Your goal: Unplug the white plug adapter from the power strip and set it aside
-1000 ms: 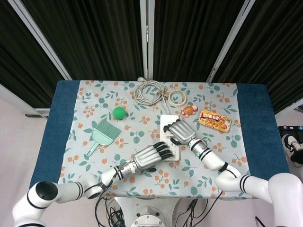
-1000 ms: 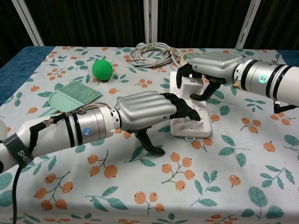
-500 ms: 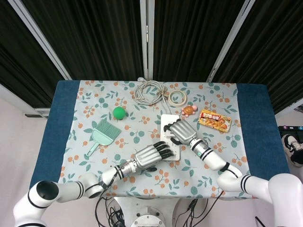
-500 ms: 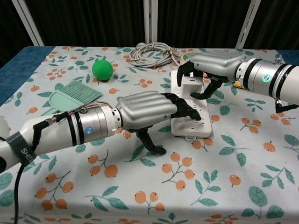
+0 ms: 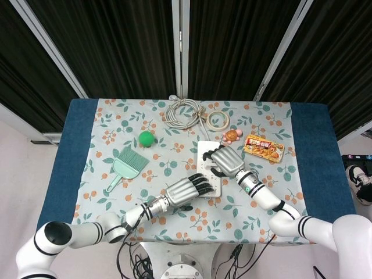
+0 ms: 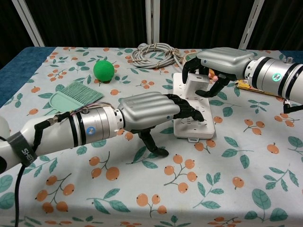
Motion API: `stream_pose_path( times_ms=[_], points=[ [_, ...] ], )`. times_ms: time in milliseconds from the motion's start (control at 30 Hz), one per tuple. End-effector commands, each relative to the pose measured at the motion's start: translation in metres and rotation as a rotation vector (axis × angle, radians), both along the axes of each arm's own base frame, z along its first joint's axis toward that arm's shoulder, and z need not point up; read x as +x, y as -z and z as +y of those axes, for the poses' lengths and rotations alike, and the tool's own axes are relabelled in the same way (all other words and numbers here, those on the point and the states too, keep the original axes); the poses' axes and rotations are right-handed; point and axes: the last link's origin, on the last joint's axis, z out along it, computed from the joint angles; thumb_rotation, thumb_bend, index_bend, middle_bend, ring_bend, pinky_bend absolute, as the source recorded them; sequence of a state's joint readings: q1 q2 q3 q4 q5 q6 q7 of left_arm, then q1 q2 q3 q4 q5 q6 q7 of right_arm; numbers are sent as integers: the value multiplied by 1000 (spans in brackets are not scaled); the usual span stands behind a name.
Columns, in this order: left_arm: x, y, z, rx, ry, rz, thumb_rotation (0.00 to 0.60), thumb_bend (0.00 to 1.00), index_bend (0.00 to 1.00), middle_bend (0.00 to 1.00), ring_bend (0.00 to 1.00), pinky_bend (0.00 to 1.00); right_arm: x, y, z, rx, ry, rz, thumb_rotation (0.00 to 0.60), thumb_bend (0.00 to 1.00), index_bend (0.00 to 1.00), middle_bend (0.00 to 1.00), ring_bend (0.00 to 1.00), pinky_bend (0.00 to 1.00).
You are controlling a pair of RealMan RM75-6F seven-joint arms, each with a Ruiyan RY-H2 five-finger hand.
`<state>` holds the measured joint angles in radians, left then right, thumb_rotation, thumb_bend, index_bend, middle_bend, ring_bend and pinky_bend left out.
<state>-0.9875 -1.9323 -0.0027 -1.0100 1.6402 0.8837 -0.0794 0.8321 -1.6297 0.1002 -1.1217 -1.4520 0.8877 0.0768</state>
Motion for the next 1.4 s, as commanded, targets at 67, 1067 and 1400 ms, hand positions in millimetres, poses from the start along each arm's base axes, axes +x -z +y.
stream_pose_path(
  times_ms=[67,1067,1400],
  points=[
    [1,-4,0,6,5,-13,600,147,155,172,91,112,6,-8,-3,-25,0,-49,600,416,1000,772,481,386],
    [-166,-196,2,532,-540,-198,600,134,155,174,91,101,-80,-79,41,64,439,-29,600,67,0,30,0,0],
    [-238,-263,-45,774,-732,-114,600,134,162,177,91,98,-95,-146,97,-348,321,-74,600,215,0,124,0,0]
  ],
)
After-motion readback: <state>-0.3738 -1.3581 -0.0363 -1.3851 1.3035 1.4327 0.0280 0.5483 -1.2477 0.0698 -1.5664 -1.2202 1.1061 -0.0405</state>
